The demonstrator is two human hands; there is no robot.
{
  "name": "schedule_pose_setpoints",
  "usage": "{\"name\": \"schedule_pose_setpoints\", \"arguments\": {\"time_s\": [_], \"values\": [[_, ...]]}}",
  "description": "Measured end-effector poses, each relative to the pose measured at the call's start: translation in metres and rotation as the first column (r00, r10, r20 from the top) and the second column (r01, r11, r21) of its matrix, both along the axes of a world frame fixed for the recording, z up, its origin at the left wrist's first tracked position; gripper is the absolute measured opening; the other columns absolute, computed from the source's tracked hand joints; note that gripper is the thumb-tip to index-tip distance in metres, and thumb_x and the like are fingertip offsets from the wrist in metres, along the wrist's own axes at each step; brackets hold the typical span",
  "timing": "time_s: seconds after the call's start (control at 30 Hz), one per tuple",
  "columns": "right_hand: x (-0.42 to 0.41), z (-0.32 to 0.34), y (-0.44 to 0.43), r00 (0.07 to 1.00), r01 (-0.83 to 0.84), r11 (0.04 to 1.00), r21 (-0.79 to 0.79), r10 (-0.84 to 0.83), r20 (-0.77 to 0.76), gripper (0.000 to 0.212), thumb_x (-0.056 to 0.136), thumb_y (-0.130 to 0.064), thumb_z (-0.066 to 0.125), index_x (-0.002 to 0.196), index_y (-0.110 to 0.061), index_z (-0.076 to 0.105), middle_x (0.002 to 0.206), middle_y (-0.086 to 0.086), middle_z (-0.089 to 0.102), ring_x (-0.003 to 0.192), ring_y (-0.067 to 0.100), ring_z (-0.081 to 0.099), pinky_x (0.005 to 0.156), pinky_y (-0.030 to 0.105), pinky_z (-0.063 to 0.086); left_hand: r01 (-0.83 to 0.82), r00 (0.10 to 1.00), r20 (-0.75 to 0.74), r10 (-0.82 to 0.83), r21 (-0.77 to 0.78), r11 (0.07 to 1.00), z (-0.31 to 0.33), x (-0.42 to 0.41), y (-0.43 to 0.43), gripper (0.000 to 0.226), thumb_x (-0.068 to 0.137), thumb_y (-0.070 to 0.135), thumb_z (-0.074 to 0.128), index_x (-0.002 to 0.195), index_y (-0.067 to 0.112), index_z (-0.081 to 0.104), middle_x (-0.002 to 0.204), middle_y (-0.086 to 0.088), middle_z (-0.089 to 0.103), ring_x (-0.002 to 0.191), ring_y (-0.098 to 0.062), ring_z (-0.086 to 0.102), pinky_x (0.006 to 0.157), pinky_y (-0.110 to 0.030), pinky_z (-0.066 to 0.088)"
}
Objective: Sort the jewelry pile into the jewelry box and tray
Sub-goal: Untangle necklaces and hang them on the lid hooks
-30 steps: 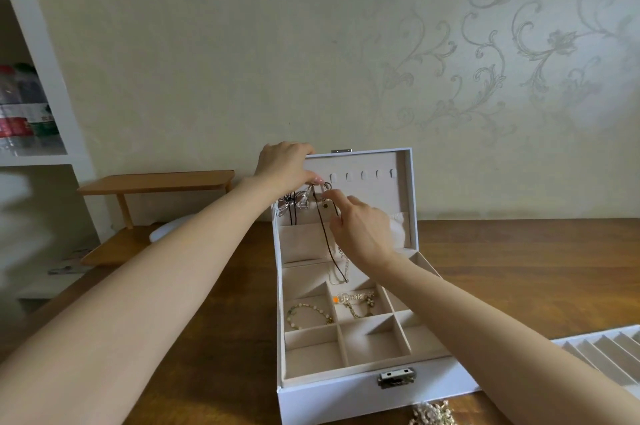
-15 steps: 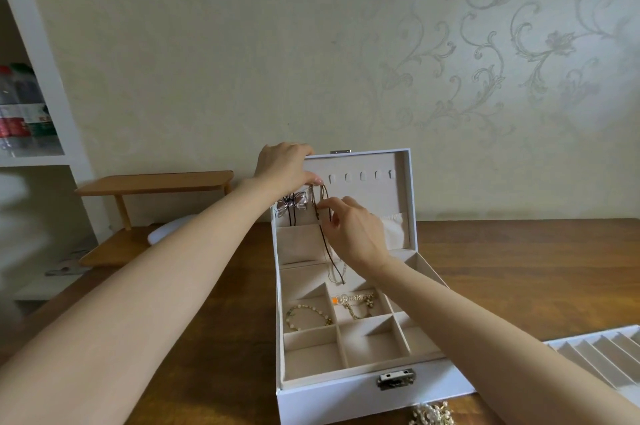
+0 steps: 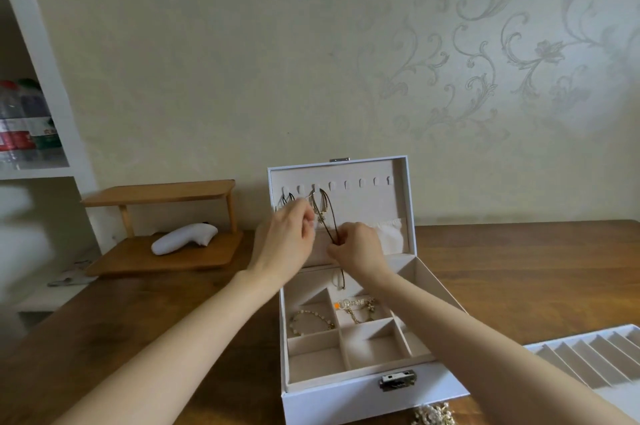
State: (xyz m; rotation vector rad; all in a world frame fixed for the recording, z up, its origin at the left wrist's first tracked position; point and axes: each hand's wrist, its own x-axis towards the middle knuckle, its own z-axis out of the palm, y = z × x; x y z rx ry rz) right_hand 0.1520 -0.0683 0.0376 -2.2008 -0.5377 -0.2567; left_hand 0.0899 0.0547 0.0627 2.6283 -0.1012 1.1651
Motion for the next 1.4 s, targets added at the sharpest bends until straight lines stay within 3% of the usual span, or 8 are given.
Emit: {"name": "schedule_pose_setpoints", "arguments": {"time_s": [0.1,0.17,0.37,0.5,0.8,1.0,1.27,1.4], "values": [[0.000,0.016,-0.016,0.988,-0.044,0.983,0.180,0.069,-0.135,0.017,0.078,0.004,0.061,0.067,-0.009,0.056,0.057,0.007,0.058,0.041,0.009,0.055,0.045,0.023,0.050,0.040,0.979,-0.202,-0.032,0.037,0.999,-0.014,0.004,-0.004,0.022,0.092,0.006,0.045,0.114,0.011,0.049,0.118,-0.001,0.051,0.100,-0.015,0.053,0.076,-0.014,0.044],[0.004,0.027,-0.027,0.983,-0.048,0.954,0.295,0.098,-0.158,0.015,0.080,0.008,0.061,0.072,-0.004,0.061,0.062,0.014,0.064,0.044,0.014,0.060,0.053,0.030,0.058,0.027,0.961,-0.275,-0.011,0.054,0.998,-0.013,0.005,-0.008,0.031,0.091,0.000,0.046,0.121,0.008,0.044,0.123,-0.003,0.041,0.092,-0.013,0.048,0.066,-0.009,0.038],[0.030,0.039,-0.035,0.856,0.016,0.999,-0.041,0.007,0.517,0.011,0.076,0.008,0.058,0.079,-0.001,0.062,0.080,0.014,0.063,0.070,0.035,0.057,0.061,0.043,0.048,-0.046,0.914,-0.389,0.114,0.181,0.982,-0.012,0.005,-0.014,0.021,0.095,0.016,0.046,0.112,0.008,0.054,0.133,-0.011,0.036,0.098,-0.029,0.057,0.071,-0.031,0.041],[0.028,0.031,-0.018,0.895,-0.056,0.945,-0.322,0.191,0.404,0.014,0.078,0.005,0.053,0.087,-0.002,0.061,0.082,0.020,0.064,0.075,0.040,0.058,0.066,0.045,0.047,0.022,0.939,-0.343,0.028,0.141,0.990,-0.015,0.001,-0.007,0.007,0.094,0.015,0.048,0.099,0.010,0.051,0.114,-0.004,0.040,0.096,-0.028,0.056,0.070,-0.031,0.040],[0.018,0.035,-0.009,0.973,-0.223,0.968,-0.117,0.228,0.033,0.017,0.075,-0.011,0.074,0.091,-0.005,0.069,0.080,0.010,0.067,0.075,0.016,0.053,0.065,0.021,0.035,0.094,0.991,-0.115,-0.060,0.312,0.945,-0.018,0.003,-0.002,0.022,0.066,-0.011,0.063,0.081,0.005,0.059,0.099,-0.011,0.056,0.092,-0.027,0.050,0.073,-0.032,0.041],[0.020,0.021,-0.019,0.964,-0.104,0.990,-0.096,0.124,0.234,0.006,0.083,-0.011,0.065,0.083,-0.007,0.071,0.078,0.013,0.070,0.074,0.026,0.058,0.066,0.033,0.044,0.061,0.970,-0.243,0.000,0.242,0.968,-0.017,0.001,-0.003,0.017,0.093,0.010,0.044,0.110,0.010,0.048,0.110,-0.005,0.058,0.103,-0.022,0.052,0.084,-0.026,0.031],[0.008,0.012,-0.018,0.936,-0.187,0.872,-0.451,0.298,0.188,0.064,0.068,-0.057,0.022,0.107,-0.032,0.067,0.105,0.002,0.066,0.104,0.023,0.054,0.092,0.037,0.035,0.074,0.991,-0.128,-0.032,0.333,0.940,-0.021,0.010,-0.001,0.022,0.069,-0.005,0.069,0.086,0.007,0.061,0.098,-0.007,0.056,0.091,-0.025,0.052,0.076,-0.037,0.050],[0.005,0.017,-0.024,0.931,-0.212,0.891,-0.402,0.309,0.193,0.072,0.060,-0.056,0.023,0.104,-0.023,0.071,0.104,0.002,0.067,0.098,0.024,0.056,0.090,0.035,0.037,0.157,0.962,-0.258,-0.092,0.244,0.957,-0.018,0.011,-0.004,0.029,0.086,-0.003,0.051,0.113,0.008,0.053,0.115,-0.005,0.053,0.105,-0.021,0.050,0.082,-0.027,0.040]]}}
